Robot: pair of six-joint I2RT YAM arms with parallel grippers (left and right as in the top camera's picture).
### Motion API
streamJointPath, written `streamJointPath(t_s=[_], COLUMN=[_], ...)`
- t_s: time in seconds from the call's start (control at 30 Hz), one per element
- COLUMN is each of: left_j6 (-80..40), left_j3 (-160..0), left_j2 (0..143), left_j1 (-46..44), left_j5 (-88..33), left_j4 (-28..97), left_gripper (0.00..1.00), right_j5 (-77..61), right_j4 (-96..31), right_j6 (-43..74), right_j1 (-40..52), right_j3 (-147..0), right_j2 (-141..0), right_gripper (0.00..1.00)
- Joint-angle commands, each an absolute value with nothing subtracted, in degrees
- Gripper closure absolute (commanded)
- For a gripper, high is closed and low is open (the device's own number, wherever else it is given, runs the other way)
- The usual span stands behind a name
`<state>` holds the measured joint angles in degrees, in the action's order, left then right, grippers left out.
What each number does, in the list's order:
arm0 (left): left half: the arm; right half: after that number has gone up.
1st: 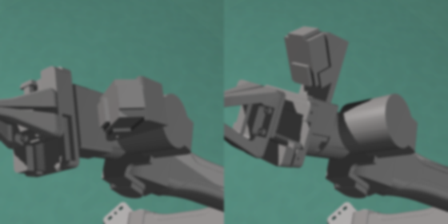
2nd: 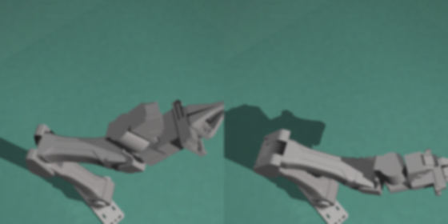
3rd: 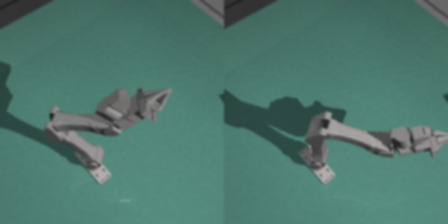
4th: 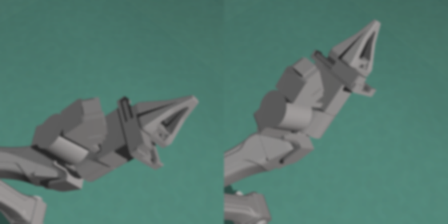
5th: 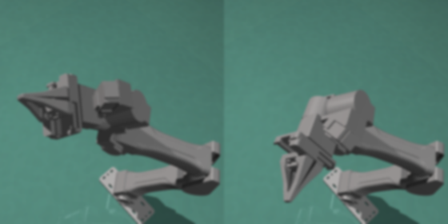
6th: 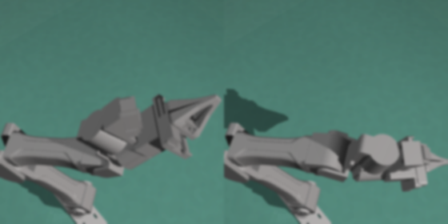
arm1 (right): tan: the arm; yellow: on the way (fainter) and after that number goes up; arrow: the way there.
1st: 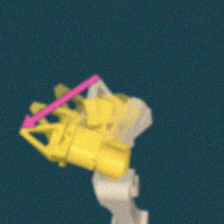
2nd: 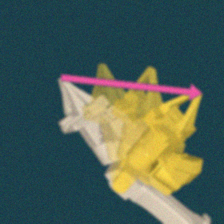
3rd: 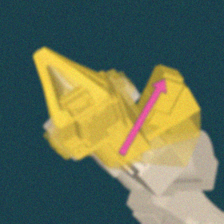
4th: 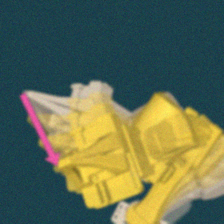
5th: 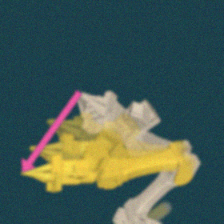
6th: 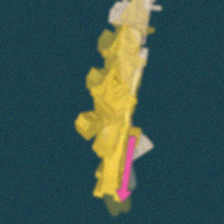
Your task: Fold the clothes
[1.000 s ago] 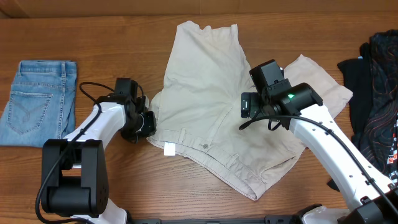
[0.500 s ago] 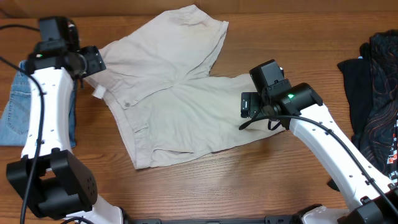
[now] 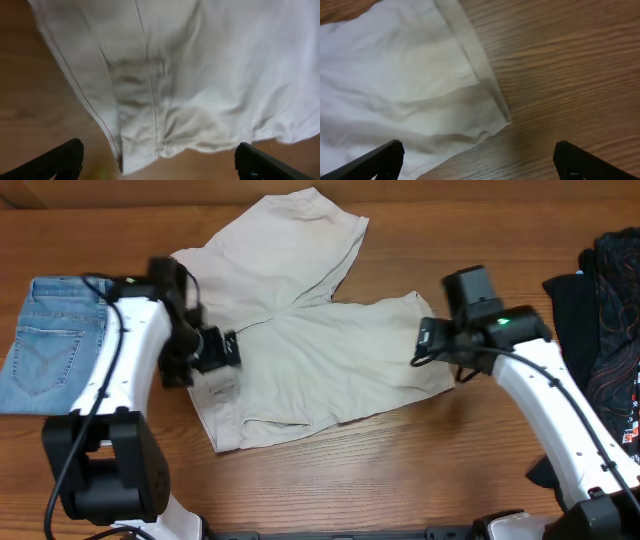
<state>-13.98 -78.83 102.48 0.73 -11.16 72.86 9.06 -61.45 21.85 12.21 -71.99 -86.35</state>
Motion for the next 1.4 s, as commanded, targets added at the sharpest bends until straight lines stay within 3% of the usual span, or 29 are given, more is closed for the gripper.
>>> streamJointPath(t_s=[0.0, 0.2, 0.23, 0.27, 0.33, 0.37, 0.63, 0.77, 0.93, 1.03, 1.1, 1.13, 1.2, 1.37], left_j6=[-15.97, -16.78, -16.78, -16.75, -16.78, -16.82, -19.75, -19.92, -21.93, -21.93, -22.44, -23.38, -23.66, -27.53], left_j3=[-71.22, -64.55, -63.83, -62.98, -61.47, -60.86, -60.14, -60.14, -60.14, -60.14, -60.14, -60.14, -60.14, -60.14], left_j2=[102.87, 102.85, 102.85, 102.85, 102.85, 102.85, 102.85, 102.85, 102.85, 102.85, 102.85, 102.85, 102.85, 102.85], left_j1=[-1.72, -2.0, -2.0, -2.0, -2.0, -1.96, -1.87, -1.87, -1.87, -1.87, -1.87, -1.87, -1.85, -1.78], left_j5=[-12.12, -11.57, -11.0, -10.31, -8.75, -7.33, -1.04, 0.16, 4.12, 4.56, 5.34, 6.76, 8.38, 13.47], left_j4=[73.21, 73.01, 72.66, 72.03, 71.57, 71.72, 71.05, 70.67, 72.12, 72.2, 72.34, 72.75, 73.19, 75.07], left_gripper=[0.04, 0.1, 0.19, 0.44, 0.82, 0.96, 0.96, 0.96, 0.96, 0.96, 0.96, 0.96, 0.96, 0.96], right_j5=[4.45, 1.98, 0.6, -0.93, -1.63, -1.61, -1.63, -1.69, -2.94, -4.49, -4.69, -4.64, -4.62, -3.73], right_j4=[-63.72, -64.42, -63.13, -60.99, -57.25, -55.81, -47.27, -44.27, -40.14, -38.26, -37.91, -37.89, -38.37, -43.97], right_j6=[17.91, 14.87, 14.74, 14.76, 14.87, 14.94, 14.96, 14.98, 15.0, 15.0, 14.98, 14.96, 14.96, 18.94], right_j1=[8.97, 6.98, 7.01, 7.01, 7.01, 7.01, 7.01, 7.01, 7.01, 7.01, 7.01, 7.01, 7.01, 7.01], right_j3=[-72.71, -68.31, -66.76, -64.4, -60.71, -59.29, -52.12, -50.04, -47.37, -46.44, -46.41, -46.41, -46.41, -46.44], right_j2=[-85.65, -87.05, -87.07, -87.09, -87.09, -87.09, -87.24, -87.26, -88.49, -90.45, -91.39, -91.81, -91.96, -91.96], right_gripper=[0.0, 0.0, 0.0, 0.0, 0.0, 0.0, 0.02, 0.08, 0.23, 0.39, 0.59, 0.75, 0.96, 0.96])
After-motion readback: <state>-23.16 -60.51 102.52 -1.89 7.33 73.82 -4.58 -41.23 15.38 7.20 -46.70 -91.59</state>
